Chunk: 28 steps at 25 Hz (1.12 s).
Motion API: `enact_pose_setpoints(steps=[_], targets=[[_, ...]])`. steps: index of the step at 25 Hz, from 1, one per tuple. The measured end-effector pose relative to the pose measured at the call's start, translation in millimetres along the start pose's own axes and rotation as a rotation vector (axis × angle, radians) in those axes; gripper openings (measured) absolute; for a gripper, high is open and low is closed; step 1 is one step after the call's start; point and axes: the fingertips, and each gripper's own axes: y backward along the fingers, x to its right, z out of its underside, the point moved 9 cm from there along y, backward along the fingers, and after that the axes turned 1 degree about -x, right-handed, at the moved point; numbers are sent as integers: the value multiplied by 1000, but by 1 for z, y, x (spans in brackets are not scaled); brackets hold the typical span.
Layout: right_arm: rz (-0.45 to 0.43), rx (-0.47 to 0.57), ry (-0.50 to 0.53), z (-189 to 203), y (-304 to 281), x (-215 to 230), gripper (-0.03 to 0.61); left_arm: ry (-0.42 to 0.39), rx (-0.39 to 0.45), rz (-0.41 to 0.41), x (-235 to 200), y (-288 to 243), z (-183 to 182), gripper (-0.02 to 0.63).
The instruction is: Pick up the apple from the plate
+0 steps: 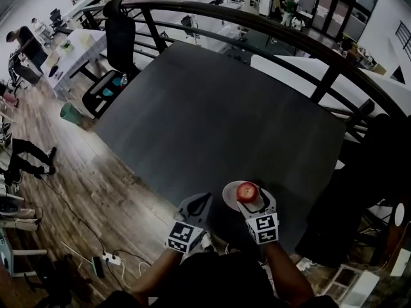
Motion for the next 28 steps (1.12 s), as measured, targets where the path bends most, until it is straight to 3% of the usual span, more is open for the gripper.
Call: enact_pose_setpoints(steps=[15,28], targets=[[-5,-97,-20,12,-32,3,387,-20,-39,-23,0,-2,8,23],[-8,-78,-2,2,-35,5,387,-38,-37,-9,-2,-3,6,23]])
